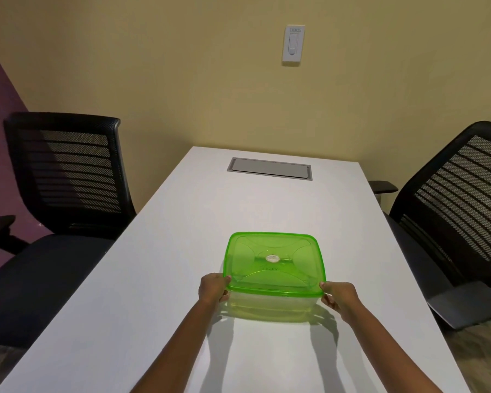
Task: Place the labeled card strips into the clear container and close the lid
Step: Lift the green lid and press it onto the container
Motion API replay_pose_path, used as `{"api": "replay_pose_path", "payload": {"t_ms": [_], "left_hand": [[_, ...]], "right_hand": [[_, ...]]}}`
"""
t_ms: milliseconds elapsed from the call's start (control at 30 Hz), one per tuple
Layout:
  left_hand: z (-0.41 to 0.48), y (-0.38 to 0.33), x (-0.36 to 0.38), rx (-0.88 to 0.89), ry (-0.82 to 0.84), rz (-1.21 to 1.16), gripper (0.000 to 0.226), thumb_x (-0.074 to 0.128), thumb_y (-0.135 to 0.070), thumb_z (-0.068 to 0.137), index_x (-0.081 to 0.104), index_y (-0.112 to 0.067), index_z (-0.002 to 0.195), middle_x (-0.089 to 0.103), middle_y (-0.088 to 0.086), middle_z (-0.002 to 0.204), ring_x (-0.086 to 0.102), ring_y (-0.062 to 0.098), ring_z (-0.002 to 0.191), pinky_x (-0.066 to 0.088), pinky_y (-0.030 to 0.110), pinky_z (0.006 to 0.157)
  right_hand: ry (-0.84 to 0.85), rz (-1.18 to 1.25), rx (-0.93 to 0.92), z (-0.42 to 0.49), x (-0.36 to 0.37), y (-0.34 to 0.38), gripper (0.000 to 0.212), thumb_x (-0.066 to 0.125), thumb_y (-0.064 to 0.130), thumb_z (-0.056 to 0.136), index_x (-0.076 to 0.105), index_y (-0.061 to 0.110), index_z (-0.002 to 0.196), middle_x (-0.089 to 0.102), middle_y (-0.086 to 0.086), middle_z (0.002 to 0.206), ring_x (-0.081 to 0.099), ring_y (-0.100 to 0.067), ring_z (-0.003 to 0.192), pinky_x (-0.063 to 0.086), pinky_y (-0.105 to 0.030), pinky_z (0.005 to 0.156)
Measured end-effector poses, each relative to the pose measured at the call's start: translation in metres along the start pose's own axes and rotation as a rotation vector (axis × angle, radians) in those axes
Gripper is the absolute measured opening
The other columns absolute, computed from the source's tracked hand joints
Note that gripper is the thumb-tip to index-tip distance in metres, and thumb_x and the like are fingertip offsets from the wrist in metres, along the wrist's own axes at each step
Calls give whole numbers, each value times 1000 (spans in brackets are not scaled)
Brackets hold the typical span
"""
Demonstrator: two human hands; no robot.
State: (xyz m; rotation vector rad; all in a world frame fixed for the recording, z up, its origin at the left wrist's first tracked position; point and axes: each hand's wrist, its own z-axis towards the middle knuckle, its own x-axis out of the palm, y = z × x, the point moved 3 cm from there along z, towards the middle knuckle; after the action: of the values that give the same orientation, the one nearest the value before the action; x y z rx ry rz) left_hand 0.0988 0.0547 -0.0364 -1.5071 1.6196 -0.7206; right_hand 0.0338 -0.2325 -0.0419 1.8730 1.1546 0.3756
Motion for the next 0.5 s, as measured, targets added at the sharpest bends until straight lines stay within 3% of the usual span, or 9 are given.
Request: {"api": "replay_pose_path", "payload": {"t_ms": [67, 167, 267, 367, 500], "left_hand": [[3, -5, 0, -7, -6, 50, 26, 59, -5, 89, 54, -12, 66, 55, 11, 77, 53, 22, 63, 45, 15, 34], [12, -12, 2, 4, -25, 93, 24, 60, -5, 88, 57, -12, 65, 58, 16, 87, 53, 28, 79, 44, 25, 59], [24, -20, 4, 11, -34, 75, 10, 62, -5, 86, 68, 0, 80, 59, 16, 89, 54, 26, 83, 45, 33, 78], [36, -29, 8, 28, -39, 95, 18, 61, -6, 88, 69, 7, 95, 64, 24, 95, 62, 32, 92, 50, 44, 94], [48, -42, 16, 54, -62, 131, 28, 58, -9, 90, 65, 9, 111, 65, 29, 119, 60, 40, 115, 48, 45, 99]], "right_hand": [[8, -23, -2, 1, 2, 4, 21, 60, -1, 87, 56, 4, 67, 54, -16, 78, 49, -25, 64, 43, -30, 58], [-19, -74, -40, 7, 6, 12, 27, 61, 8, 87, 53, 13, 63, 55, -17, 92, 52, -27, 87, 43, -34, 72], [-30, -140, -79, 17, 11, 23, 25, 61, 11, 87, 55, 5, 64, 56, -19, 88, 52, -29, 83, 47, -41, 81], [-32, -180, -114, 27, 16, 35, 21, 60, 16, 89, 63, -5, 85, 57, -20, 88, 52, -31, 84, 48, -48, 90], [-21, -234, -145, 45, 25, 49, 25, 57, 23, 92, 65, 1, 84, 56, -20, 95, 50, -28, 90, 44, -43, 88]]}}
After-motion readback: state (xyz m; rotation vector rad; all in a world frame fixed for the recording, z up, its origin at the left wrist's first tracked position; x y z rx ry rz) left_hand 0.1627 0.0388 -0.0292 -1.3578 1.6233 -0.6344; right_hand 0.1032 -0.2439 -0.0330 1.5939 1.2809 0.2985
